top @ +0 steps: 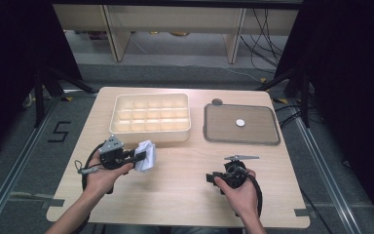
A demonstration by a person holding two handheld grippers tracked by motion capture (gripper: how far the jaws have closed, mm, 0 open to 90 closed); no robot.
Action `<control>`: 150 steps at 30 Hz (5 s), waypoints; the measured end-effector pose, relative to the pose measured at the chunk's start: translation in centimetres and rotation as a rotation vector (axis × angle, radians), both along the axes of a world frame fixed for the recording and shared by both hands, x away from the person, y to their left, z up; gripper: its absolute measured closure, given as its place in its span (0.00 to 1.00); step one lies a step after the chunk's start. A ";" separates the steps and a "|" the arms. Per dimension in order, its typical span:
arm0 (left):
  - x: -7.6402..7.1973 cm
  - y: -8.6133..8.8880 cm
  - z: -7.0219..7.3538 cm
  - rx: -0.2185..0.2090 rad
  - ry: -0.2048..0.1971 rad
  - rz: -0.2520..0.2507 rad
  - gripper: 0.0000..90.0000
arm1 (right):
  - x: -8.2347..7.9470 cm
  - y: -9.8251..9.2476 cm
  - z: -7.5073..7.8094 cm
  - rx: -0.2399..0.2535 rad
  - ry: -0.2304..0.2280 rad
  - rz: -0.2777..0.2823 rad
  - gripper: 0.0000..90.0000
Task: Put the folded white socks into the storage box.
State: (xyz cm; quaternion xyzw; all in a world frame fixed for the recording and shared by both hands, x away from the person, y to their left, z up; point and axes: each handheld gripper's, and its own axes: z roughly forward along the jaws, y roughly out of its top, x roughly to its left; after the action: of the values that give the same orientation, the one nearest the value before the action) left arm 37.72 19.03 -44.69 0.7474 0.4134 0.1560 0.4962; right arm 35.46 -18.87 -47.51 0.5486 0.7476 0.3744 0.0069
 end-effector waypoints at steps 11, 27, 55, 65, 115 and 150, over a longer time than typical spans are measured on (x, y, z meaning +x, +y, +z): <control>2.1 2.2 2.4 -0.006 -0.079 0.077 0.79 | -0.2 -1.0 -0.3 0.012 -0.024 -0.024 0.71; 6.5 4.4 3.6 0.047 -0.192 0.198 0.79 | -0.4 -2.2 -1.2 0.049 -0.058 -0.056 0.71; 11.0 5.7 0.1 0.164 -0.151 0.292 0.79 | -0.6 -2.5 -1.5 0.055 -0.055 -0.064 0.71; 11.6 6.0 -0.6 0.208 -0.115 0.298 0.79 | -0.5 -2.5 -1.6 0.043 -0.062 -0.066 0.71; 13.0 5.7 1.0 0.304 0.050 0.254 0.59 | -0.4 -2.4 -1.1 0.059 -0.062 -0.060 0.70; 15.1 5.0 2.8 0.320 0.203 0.216 0.82 | -0.5 -2.3 -1.3 0.070 -0.043 -0.052 0.69</control>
State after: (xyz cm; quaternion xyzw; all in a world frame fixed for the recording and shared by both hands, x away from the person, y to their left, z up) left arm 52.77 24.06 -41.91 0.7800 0.5088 0.1956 0.3073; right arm 34.98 -21.20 -48.78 0.5595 0.7193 0.4117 0.0133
